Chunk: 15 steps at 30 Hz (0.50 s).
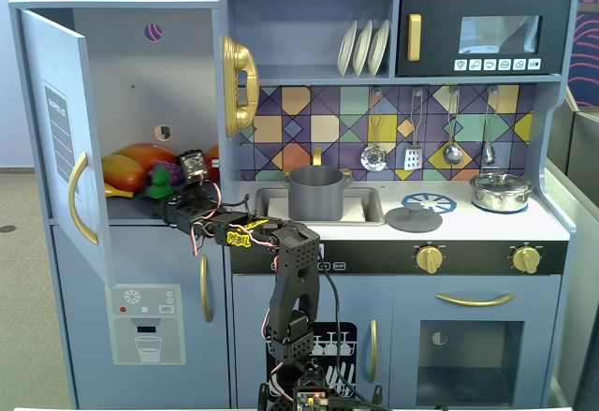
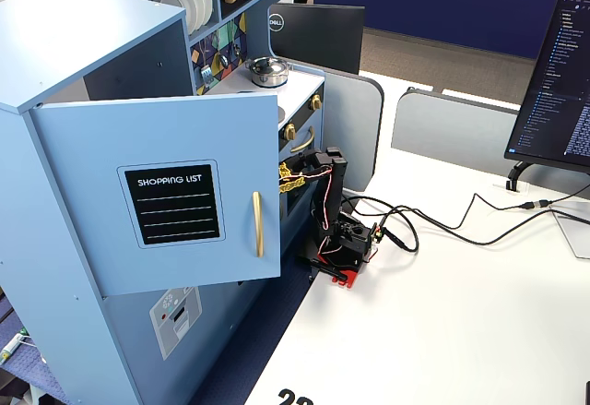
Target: Pick up the green pineapple from the left cabinet and place it in the gray recipient
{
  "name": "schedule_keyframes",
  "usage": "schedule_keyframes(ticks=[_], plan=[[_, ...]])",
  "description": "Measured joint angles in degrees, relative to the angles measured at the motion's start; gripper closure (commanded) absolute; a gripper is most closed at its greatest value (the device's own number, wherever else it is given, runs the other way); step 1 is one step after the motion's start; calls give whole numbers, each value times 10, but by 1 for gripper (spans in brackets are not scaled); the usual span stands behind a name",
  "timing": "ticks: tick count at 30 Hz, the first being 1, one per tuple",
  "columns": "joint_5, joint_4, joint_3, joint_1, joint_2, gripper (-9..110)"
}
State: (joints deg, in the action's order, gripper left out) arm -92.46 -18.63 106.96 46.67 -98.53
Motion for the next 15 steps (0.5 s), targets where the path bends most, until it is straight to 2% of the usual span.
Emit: schedule_keyframes(ticks=[8, 15], plan=[[9, 54, 115, 78, -194, 102], [-8, 153, 213, 44, -479, 102]])
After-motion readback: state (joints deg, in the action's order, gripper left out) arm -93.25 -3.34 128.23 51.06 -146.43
